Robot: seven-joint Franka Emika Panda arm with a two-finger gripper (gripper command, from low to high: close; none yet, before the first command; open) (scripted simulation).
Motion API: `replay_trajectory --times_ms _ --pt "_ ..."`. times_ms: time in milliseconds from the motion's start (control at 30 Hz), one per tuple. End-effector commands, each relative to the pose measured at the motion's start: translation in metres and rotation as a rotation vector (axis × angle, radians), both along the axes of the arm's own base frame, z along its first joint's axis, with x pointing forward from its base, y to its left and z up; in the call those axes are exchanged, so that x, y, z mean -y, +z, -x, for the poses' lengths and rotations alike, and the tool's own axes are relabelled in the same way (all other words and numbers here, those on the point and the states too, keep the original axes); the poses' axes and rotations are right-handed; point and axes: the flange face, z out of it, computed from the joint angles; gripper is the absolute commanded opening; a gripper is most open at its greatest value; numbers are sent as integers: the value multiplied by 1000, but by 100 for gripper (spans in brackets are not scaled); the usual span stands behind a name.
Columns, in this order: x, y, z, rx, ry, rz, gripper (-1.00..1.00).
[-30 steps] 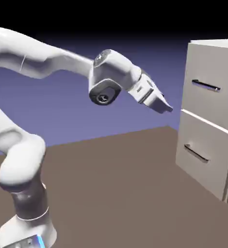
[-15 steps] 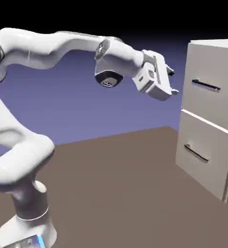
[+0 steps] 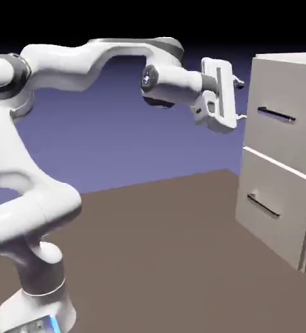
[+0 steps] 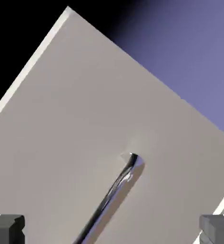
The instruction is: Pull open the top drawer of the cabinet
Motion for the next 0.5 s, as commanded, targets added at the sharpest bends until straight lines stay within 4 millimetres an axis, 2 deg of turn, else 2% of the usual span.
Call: replay_trajectory --times_ms 0,467 --pt "-3 -3 -5 12 -1 -23 0" --pt "-33 -60 -79 164 -23 -383 0"
